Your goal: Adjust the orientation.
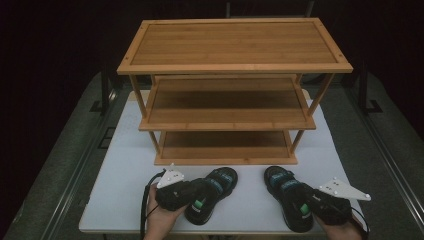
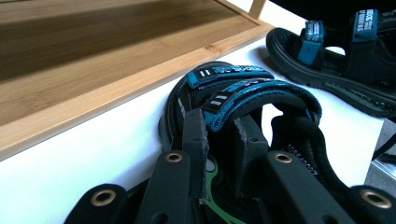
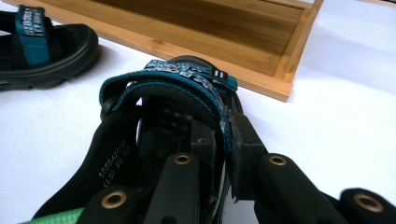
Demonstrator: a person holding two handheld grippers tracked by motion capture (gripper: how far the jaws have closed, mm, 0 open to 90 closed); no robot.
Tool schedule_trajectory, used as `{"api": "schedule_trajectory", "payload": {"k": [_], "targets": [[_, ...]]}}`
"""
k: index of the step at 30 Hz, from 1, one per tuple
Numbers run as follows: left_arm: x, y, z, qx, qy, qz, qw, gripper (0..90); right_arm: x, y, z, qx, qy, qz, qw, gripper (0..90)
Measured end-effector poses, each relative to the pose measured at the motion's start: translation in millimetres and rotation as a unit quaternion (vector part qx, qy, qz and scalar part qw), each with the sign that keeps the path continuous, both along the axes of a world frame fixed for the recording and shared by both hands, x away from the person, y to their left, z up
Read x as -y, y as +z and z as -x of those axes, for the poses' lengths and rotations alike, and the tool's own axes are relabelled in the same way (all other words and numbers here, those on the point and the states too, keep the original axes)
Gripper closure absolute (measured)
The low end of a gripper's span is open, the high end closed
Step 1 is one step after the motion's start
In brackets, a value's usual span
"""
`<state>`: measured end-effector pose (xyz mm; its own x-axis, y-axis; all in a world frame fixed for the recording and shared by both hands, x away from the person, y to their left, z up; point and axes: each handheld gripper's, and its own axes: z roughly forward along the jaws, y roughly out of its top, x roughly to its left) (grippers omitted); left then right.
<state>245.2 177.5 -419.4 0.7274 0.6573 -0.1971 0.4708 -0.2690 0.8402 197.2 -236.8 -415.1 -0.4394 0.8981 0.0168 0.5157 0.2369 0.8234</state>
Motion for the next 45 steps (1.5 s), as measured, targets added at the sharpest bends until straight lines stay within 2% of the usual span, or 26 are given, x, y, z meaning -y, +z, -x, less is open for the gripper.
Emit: {"api": "schedule_trajectory", "payload": {"k": [14,24,45], "targets": [[-5.0,3.5,0.5,0.006,0.008,0.012,0.9999,77.8,-12.0,2.4,3.8,0.004,0.022,-0.012,0.9997,82.0],[-5.2,6.4,1.6,0.008,0.004,0.012,0.9999,77.9,-16.0,3.9,4.6,0.010,0.023,-0.024,0.9994,82.0],[-8.6,17.2,2.6,0.027,0.016,0.014,0.9994,77.9,-33.1,7.7,7.7,0.026,0.038,-0.021,0.9987,82.1]]}}
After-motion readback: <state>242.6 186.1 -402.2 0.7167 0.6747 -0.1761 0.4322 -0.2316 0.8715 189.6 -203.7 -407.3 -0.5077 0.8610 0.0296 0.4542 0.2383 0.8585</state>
